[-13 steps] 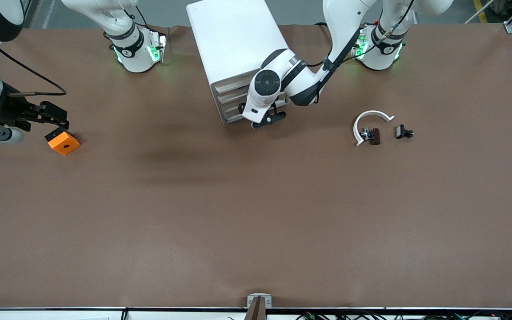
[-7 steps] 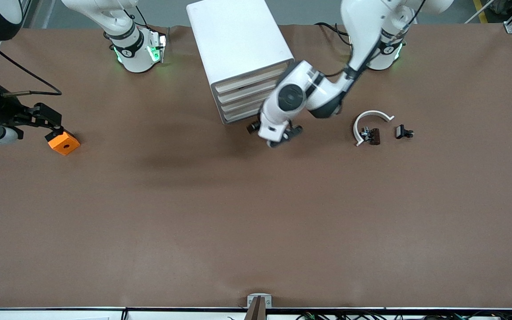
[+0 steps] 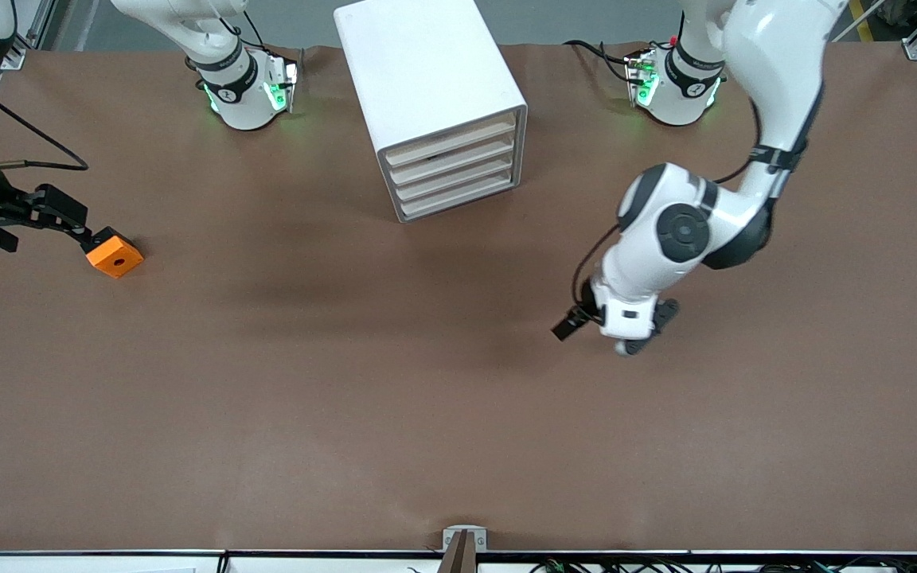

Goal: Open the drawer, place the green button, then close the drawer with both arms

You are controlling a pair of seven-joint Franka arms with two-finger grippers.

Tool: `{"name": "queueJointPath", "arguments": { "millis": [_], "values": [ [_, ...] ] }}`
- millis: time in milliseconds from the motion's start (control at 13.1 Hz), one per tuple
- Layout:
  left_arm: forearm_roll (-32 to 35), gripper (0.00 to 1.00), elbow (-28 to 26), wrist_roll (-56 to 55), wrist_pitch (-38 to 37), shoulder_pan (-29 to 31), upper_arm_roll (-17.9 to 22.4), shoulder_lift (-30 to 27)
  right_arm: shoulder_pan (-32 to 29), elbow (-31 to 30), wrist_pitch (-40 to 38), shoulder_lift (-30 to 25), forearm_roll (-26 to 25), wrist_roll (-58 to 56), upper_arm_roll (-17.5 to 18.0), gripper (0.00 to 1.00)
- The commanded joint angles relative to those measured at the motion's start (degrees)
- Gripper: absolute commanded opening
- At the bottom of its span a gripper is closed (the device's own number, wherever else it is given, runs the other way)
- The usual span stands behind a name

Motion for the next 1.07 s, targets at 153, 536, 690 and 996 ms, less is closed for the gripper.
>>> {"name": "queueJointPath", "arguments": {
  "millis": [153,536,690,996],
  "values": [
    [6.88,1.0,8.65,8.74,-11.16,7.84,-0.66,-1.51,-0.74,0.16,-0.22,-0.5,-1.02,-0.68,0.97,1.0],
    [7.15,1.0,14.03,27.09,-22.61,16.79,-0.84,-5.27,-1.09,0.68,-0.04,-0.41,-1.2,-0.77,0.98,1.0],
    [6.8,1.0,14.12,33.43,-24.54,19.97,-0.84,-7.56,-1.0,0.68,-0.04,-0.32,-1.2,-0.77,0.98,1.0],
    [6.1,1.0,14.03,42.94,-27.09,22.71,-0.67,-12.83,-0.74,0.68,-0.13,-0.32,-1.02,-0.77,0.98,1.0]
  ]
}}
